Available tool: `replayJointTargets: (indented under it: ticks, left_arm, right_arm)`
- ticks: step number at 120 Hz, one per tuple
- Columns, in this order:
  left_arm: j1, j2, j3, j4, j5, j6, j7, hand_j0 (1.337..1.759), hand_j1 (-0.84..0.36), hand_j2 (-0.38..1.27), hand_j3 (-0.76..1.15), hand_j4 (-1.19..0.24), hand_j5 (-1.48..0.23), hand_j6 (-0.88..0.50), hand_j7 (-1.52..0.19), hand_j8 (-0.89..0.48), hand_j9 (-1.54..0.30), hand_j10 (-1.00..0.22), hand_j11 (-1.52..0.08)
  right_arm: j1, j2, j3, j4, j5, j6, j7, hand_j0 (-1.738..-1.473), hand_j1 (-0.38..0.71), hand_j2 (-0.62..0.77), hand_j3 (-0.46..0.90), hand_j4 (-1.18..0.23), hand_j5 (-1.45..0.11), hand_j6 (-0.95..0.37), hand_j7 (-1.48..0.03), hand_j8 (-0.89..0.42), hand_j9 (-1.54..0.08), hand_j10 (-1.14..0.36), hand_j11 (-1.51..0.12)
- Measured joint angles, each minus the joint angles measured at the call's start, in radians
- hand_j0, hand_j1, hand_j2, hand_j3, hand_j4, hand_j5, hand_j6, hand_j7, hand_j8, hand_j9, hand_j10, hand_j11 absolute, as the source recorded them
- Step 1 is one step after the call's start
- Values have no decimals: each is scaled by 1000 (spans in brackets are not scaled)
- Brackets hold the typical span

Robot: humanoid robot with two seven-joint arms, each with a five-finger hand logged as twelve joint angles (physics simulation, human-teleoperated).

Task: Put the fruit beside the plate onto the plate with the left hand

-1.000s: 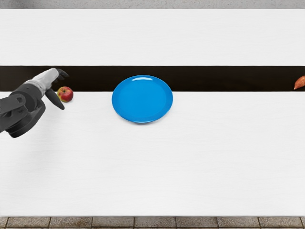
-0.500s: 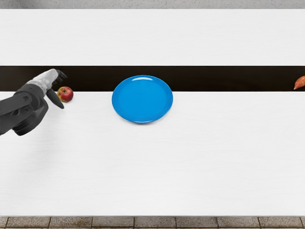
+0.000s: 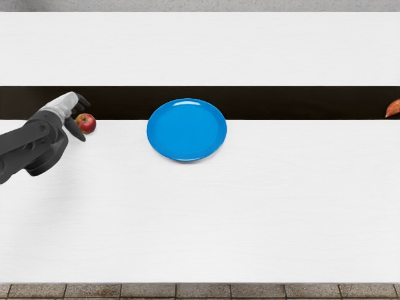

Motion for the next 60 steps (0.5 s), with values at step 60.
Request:
replayJointTargets:
  ticks: [60]
  left_arm:
    - [-5,-27,1,20,0,-7,7,1658,-151,88,0,-421,-545,-422,-545,-422,-545,-421,-545]
  right_arm:
    - [0,0,0,0,0,0,0,-1658,-349,0,0,0,0,0,0,0,0,0,0]
